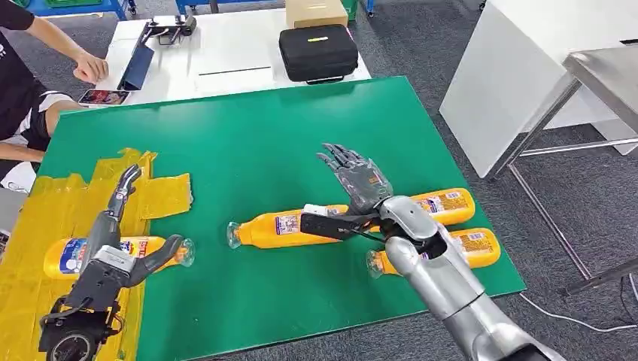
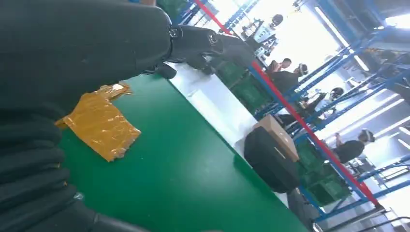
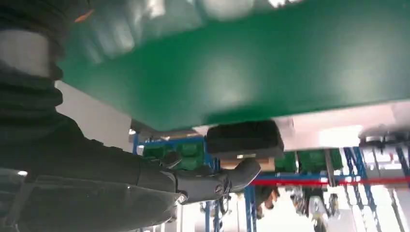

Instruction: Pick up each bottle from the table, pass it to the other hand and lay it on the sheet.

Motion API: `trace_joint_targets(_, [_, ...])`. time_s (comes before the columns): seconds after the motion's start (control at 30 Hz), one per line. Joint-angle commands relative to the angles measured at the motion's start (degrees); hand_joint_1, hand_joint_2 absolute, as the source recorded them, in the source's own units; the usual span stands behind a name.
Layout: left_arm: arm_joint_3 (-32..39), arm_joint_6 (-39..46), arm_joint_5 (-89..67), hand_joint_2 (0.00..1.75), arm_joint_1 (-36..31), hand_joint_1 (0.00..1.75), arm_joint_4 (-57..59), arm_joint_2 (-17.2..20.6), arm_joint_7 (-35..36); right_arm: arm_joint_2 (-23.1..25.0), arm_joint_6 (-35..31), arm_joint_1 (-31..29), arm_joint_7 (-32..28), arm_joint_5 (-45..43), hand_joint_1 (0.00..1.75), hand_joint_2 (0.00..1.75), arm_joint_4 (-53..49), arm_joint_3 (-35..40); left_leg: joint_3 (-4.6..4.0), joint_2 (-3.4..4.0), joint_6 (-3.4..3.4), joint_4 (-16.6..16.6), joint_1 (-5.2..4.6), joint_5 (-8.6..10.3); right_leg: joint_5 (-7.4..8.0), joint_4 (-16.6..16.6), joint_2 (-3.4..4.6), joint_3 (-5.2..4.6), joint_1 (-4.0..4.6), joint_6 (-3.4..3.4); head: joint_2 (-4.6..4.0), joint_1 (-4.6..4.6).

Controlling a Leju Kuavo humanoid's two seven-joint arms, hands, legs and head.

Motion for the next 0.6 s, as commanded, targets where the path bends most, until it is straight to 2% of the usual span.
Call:
trace_joint_targets(0.03, [-1.6, -0.4, -1.8, 1.75, 0.1, 0.0, -1.8, -1.5, 0.5, 3.5, 2.7, -13.6, -1.1, -1.5, 0.0, 1.75, 19.4, 10.8, 0.32, 0.33, -0.07, 0.0, -0.02, -0.14, -0.04, 0.0, 0.56, 0.21, -0.04, -0.1, 0.0, 0.0])
trace_joint_targets(0.3, [-1.2, -0.1, -3.1, 1.75, -0.7, 0.0, -1.5, -1.9, 1.3, 5.3, 7.5, -14.8, -3.2, -8.2, 0.0, 1.75, 23.8, 12.5, 0.27, 0.1, -0.07, 0.0, 0.01, -0.09, -0.07, -0.1, 0.3, 0.23, -0.01, -0.1, 0.0, 0.02])
trace_joint_targets(0.6, [-1.4, -0.2, -3.0, 1.75, -1.1, 0.0, -1.0, -2.0, 1.4, 5.1, 8.2, -14.9, -3.0, -9.1, 0.0, 1.75, 24.1, 13.1, 0.09, 0.01, -0.03, 0.0, -0.02, -0.03, -0.03, 0.0, 0.12, 0.06, -0.04, -0.05, 0.0, 0.0])
